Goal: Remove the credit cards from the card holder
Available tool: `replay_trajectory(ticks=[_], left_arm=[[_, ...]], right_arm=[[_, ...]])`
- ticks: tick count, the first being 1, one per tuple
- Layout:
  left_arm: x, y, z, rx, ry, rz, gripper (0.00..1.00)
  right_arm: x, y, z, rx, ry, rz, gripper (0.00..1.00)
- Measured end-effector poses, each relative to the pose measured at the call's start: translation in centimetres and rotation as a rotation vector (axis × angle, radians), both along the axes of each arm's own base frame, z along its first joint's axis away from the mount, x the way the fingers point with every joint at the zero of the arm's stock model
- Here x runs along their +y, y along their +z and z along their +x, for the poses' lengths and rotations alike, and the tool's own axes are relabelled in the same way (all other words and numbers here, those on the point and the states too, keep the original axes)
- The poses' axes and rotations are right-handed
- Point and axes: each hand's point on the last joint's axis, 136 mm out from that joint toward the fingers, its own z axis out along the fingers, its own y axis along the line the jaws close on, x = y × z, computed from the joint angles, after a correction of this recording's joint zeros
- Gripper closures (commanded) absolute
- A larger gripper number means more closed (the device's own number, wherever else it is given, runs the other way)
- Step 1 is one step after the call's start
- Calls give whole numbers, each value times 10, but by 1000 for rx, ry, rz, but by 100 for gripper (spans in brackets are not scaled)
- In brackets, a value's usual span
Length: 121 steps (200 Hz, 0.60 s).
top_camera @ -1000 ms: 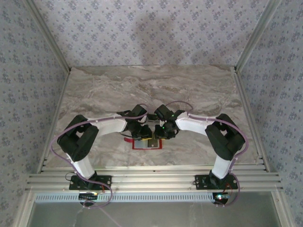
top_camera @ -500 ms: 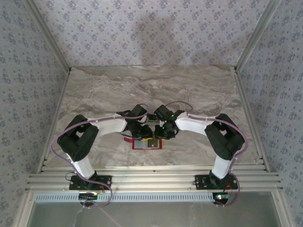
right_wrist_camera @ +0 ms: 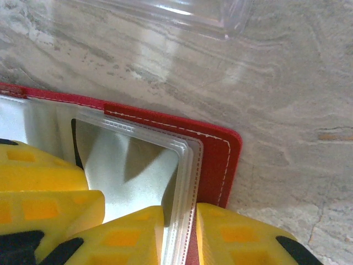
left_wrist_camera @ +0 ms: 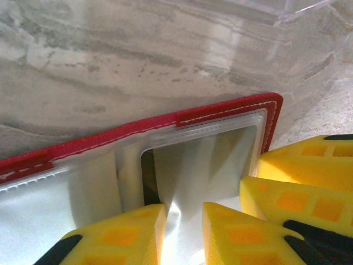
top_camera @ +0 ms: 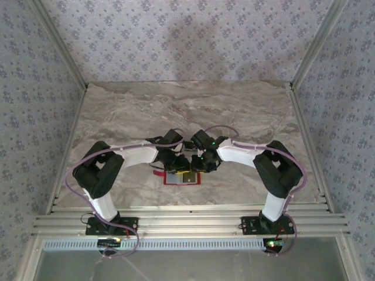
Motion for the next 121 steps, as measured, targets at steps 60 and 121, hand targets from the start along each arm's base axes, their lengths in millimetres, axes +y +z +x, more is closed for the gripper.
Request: replay_trajectory(ticks=[60,121], left_arm=[[10,1,2,-28,-9,64,70],[23,1,0,-39,-6,122,69]], right_arm=[[0,-1,0,1,2,-2,73],[1,-1,0,5,2,-6,73]])
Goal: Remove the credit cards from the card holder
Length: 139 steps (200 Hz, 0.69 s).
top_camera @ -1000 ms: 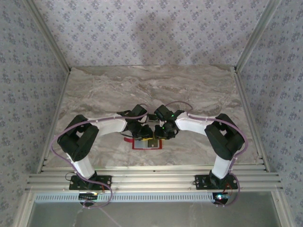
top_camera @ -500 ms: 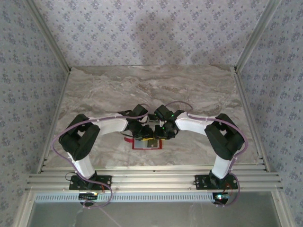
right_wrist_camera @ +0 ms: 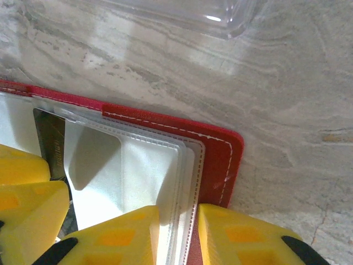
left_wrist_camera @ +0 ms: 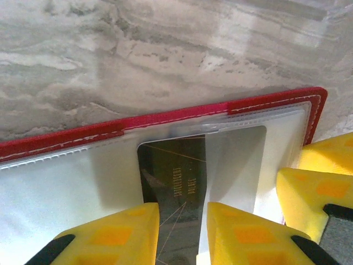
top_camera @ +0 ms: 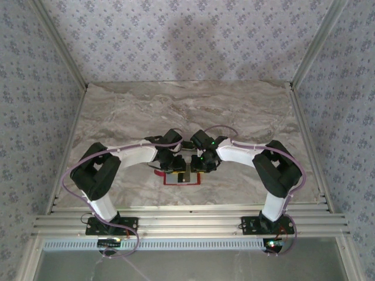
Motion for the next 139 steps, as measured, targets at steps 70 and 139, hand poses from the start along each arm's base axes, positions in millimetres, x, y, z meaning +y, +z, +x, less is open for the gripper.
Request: replay_trajectory(ticks=[70,139], left_arm=[[1,19,7,-50,18,-35,68],[11,0,2,-19,50,-84,69]], right_arm=[[0,0,0,5,0,-4,73],[0,0,0,7,0,-6,73]])
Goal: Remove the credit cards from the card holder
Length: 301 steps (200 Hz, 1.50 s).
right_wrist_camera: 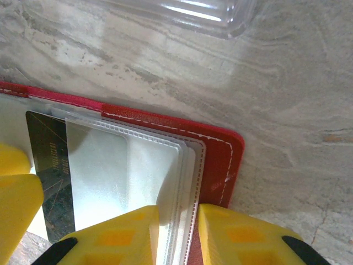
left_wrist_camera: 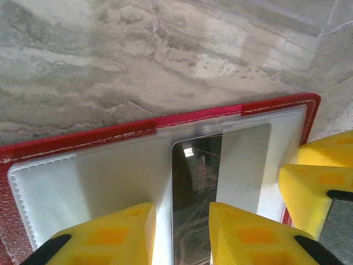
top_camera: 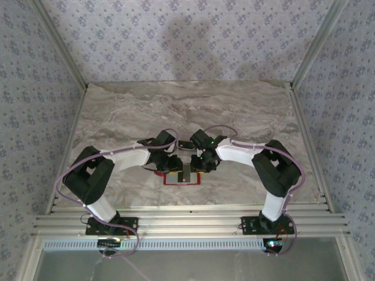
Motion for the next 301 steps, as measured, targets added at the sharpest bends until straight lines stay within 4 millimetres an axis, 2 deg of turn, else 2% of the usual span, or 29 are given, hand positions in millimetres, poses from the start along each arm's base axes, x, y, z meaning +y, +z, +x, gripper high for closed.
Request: replay_trajectory(ticks=[78,179,214,274,301], left_arm=[[-8,-3,1,4,16,-112,70],[-9,-1,3,8,28,-148,84],[-5,6,3,-7,26,-143,86],[10,8,-1,-19,21,-81,89],[12,16,0,-37,13,-71,91]], right_arm=[[0,0,0,0,1,-1,73],[0,0,0,0,1,-4,73],[0,0,-1,-1,2,-4,73],[0,0,-1,-1,2,-4,73],[0,0,-1,-1,2,-4,73]])
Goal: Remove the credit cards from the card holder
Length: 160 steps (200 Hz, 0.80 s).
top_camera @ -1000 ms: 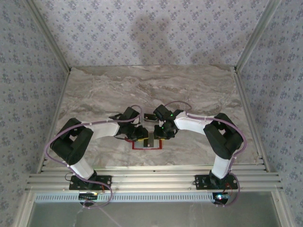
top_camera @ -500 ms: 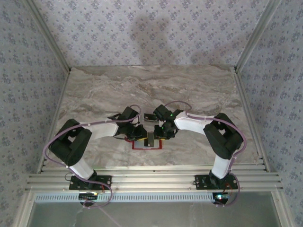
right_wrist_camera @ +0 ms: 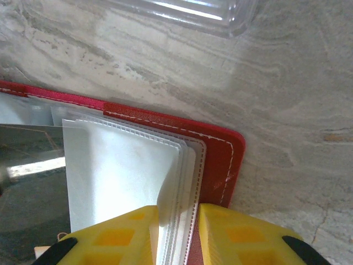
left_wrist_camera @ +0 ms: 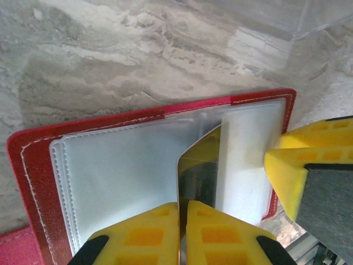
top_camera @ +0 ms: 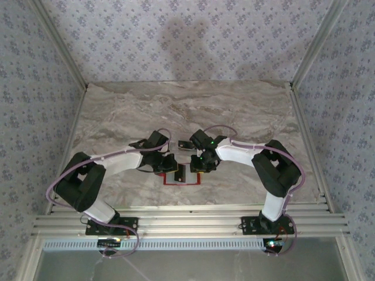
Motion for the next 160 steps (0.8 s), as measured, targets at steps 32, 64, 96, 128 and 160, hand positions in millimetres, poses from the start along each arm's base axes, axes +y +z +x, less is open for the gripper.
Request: replay_trajectory(ticks=[32,64,96,128,160], left_arm=[[3,10,3,-28,-15,19,92],[9,17,2,-47,-51,67,93],[14,25,2,-72,-126,115,94],[15,39,0,-114,-250,145,99],[19,59,6,-193,-383,201,100]], right_arm=[[0,0,0,0,0,0,73],[0,0,0,0,0,0,73],[0,0,0,1,1,-1,73],[-3,2,-1,4,3,-6,73],[-12,7,0,8,-12,-18,73]])
